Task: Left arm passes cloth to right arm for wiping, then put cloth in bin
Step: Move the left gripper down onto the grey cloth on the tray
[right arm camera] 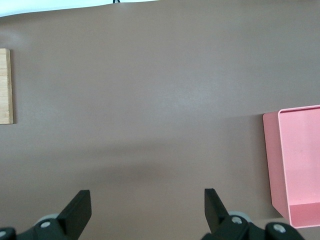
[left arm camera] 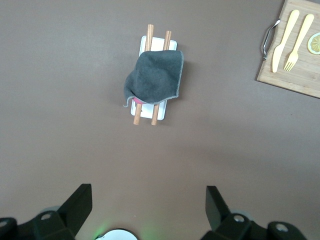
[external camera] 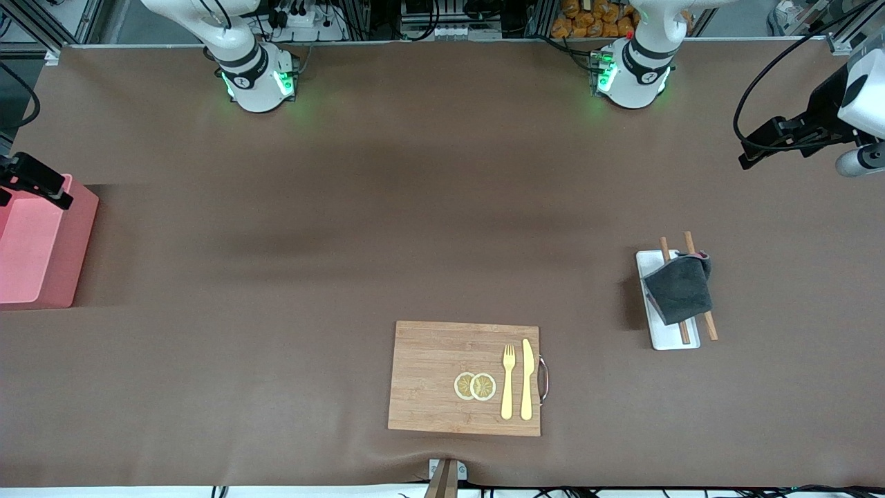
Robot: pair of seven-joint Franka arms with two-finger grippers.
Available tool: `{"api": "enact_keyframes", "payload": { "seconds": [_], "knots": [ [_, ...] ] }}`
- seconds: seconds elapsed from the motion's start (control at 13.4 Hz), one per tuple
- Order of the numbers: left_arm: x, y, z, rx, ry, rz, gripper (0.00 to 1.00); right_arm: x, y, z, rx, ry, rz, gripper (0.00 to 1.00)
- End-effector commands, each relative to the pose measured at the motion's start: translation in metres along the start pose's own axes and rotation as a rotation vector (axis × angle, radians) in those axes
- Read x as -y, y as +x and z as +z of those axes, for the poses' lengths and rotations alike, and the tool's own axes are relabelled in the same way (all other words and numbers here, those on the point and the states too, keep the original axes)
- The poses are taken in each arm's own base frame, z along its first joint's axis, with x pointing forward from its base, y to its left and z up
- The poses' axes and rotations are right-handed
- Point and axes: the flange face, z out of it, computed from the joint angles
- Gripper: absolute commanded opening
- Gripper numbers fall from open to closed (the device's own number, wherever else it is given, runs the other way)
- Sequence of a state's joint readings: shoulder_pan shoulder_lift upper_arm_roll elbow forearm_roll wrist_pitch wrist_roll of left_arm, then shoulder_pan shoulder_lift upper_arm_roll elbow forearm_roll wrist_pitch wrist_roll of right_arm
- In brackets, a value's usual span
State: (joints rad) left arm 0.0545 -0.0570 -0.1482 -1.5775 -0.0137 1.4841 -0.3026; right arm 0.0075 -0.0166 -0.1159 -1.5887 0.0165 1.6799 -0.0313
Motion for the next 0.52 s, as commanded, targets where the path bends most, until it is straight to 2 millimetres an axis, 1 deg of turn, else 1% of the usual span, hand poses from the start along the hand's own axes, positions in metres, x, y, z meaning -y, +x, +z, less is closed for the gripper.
{"api": "enact_keyframes", "payload": {
  "seconds": [0.0, 0.15, 0.22, 0.37, 0.45],
  "knots": [
    [0.005, 0.017, 0.019, 0.042, 0.030, -0.006, 1.00, -0.003, -0.002, -0.001, 0.001, -0.015, 0.004, 1.00],
    [0.010, 0.040, 0.047, 0.058, 0.023, -0.005, 1.00, -0.003, -0.002, -0.001, 0.002, -0.015, 0.006, 1.00],
    [0.013, 0.056, 0.068, 0.053, 0.018, -0.014, 1.00, -0.004, -0.002, -0.001, 0.004, -0.015, 0.007, 1.00],
    [0.013, 0.081, 0.107, 0.019, 0.000, -0.019, 1.00, -0.003, -0.002, -0.001, 0.005, -0.015, 0.006, 1.00],
    [0.018, 0.095, 0.128, 0.015, -0.001, -0.030, 1.00, -0.003, -0.002, -0.001, 0.005, -0.015, 0.007, 1.00]
  ]
}}
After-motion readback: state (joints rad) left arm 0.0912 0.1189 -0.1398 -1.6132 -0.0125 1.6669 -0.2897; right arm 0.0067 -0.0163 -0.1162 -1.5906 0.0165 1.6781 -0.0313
